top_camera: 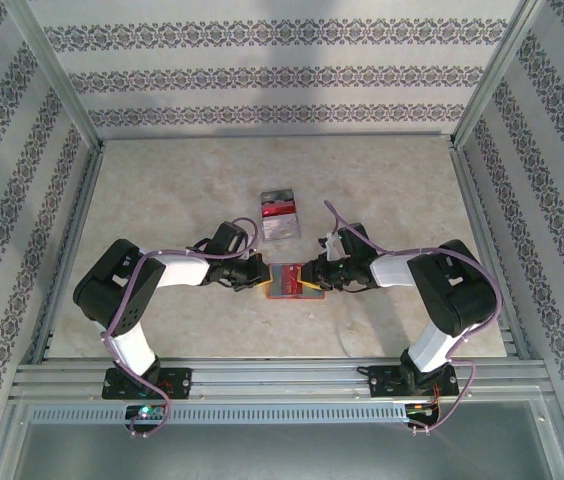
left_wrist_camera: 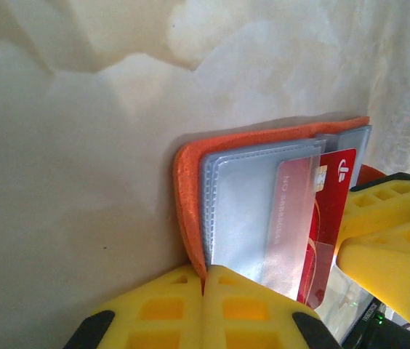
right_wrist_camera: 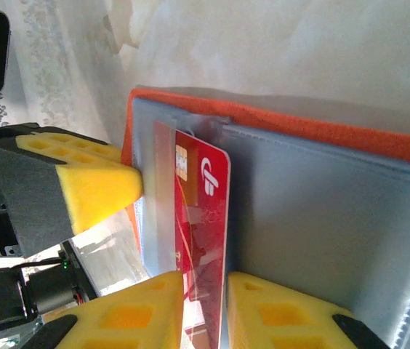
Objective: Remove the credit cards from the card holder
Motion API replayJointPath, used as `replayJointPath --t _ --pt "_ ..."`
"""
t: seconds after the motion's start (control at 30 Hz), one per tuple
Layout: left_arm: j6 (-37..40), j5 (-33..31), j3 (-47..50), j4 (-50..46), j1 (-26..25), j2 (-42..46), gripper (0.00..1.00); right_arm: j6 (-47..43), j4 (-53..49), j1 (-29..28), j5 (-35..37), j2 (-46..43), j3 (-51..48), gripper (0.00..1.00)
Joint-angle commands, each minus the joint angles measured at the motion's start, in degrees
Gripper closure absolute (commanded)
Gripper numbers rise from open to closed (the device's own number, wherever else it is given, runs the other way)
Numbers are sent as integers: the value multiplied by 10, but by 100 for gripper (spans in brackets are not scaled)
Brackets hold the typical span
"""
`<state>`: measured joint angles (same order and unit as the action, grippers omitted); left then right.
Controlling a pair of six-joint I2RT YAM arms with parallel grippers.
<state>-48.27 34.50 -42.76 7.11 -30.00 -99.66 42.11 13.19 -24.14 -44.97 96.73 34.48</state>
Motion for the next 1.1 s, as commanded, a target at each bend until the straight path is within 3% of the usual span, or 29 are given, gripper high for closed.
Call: replayJointPath --t 0.0,0.47,0.77,0.83,1.07 --pt "8 -16 -1 -46 1 -2 100 1 10 -12 11 21 2 77" --pt "13 -20 -3 -51 1 2 100 11 33 2 2 9 -14 92" --pt "24 -22 -8 -44 10 26 98 -33 -48 33 2 -58 -9 99" --pt "29 -22 -9 -44 15 38 94 -46 -69 41 2 -71 -7 99" --pt "74 -17 -25 -69 41 102 67 -93 -135 55 -8 -131 23 100"
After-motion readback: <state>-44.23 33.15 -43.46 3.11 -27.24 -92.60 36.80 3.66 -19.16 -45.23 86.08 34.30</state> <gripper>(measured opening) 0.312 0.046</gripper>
